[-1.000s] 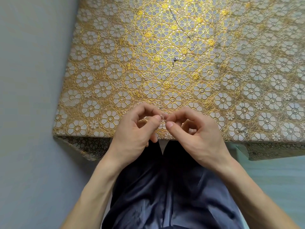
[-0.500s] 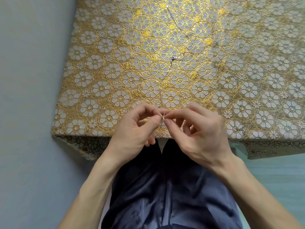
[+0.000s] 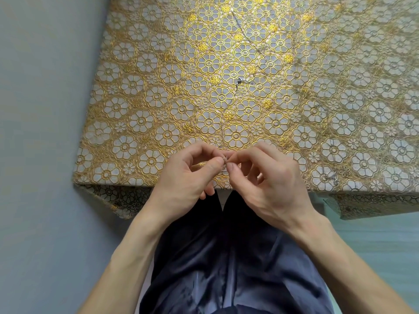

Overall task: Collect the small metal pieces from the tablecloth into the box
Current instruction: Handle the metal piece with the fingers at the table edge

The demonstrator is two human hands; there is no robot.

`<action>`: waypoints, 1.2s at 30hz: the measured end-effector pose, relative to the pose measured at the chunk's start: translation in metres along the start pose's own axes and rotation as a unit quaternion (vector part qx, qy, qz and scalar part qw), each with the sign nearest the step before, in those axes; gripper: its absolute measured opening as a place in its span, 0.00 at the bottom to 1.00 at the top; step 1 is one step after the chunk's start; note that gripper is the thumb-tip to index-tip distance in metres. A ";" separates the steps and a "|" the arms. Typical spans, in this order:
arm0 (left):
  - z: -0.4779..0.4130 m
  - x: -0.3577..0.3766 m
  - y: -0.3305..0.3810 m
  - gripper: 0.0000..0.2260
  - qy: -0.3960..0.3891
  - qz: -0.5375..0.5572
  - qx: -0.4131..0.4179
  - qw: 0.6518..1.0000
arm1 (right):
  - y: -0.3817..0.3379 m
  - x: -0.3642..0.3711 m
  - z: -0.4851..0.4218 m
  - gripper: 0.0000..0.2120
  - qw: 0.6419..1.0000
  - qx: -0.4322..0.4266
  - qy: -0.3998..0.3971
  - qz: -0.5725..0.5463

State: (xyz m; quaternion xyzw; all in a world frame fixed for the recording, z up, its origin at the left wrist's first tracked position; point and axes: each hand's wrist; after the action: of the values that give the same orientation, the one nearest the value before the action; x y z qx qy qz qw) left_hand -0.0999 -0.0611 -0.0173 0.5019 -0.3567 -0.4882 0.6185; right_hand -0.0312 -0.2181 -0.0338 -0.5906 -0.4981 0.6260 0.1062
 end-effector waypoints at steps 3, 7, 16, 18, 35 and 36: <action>0.000 0.000 0.000 0.04 0.002 -0.003 -0.002 1.000 | 0.001 0.002 0.000 0.06 1.000 0.006 0.001 -0.004; 0.000 -0.001 -0.001 0.03 0.004 -0.011 -0.003 1.000 | 0.000 0.003 0.001 0.03 0.999 0.040 -0.014 -0.035; 0.002 -0.002 -0.003 0.01 0.001 -0.031 0.005 1.000 | 0.002 0.003 0.005 0.09 0.968 0.166 -0.087 -0.164; 0.003 -0.003 -0.002 0.02 0.002 -0.040 0.009 0.999 | 0.001 0.003 0.005 0.08 0.969 0.162 -0.088 -0.165; 0.007 0.005 0.001 0.02 0.080 -0.168 0.089 0.978 | -0.002 0.001 0.006 0.04 1.000 0.016 -0.010 0.002; 0.007 0.006 0.001 0.01 0.089 -0.172 0.093 0.977 | -0.003 0.001 0.006 0.04 1.000 0.024 -0.008 -0.007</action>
State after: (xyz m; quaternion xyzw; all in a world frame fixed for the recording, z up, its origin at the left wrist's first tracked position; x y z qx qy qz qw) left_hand -0.1042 -0.0686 -0.0150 0.6524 -0.2522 -0.5058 0.5049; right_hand -0.0380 -0.2189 -0.0334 -0.5792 -0.4875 0.6421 0.1207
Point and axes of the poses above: each hand's wrist, its own z-axis away from the middle knuckle, its own x-axis out of the palm, y = z × x, and after that the axes turned 6 degrees about x, right-handed
